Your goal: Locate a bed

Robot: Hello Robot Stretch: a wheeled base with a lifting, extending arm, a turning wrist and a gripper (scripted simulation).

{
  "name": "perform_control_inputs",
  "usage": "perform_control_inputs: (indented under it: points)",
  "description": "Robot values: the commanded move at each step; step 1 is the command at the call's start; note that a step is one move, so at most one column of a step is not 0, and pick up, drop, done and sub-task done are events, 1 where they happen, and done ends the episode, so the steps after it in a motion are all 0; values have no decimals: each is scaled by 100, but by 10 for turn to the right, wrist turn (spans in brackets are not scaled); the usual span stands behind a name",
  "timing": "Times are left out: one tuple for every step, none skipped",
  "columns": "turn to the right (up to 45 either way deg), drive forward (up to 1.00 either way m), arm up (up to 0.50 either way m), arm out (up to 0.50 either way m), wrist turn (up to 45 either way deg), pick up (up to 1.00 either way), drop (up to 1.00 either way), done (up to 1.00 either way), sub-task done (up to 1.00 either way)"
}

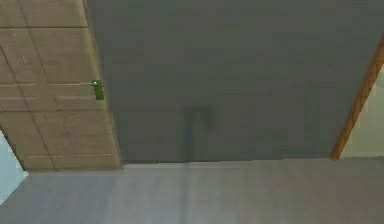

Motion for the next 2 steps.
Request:
perform_control_inputs:
  points:
    - [-330, 0, 0, 0, 0, 0, 0, 0, 0]
    - [0, 65, 0, 0, 0, 0, 0, 0, 0]
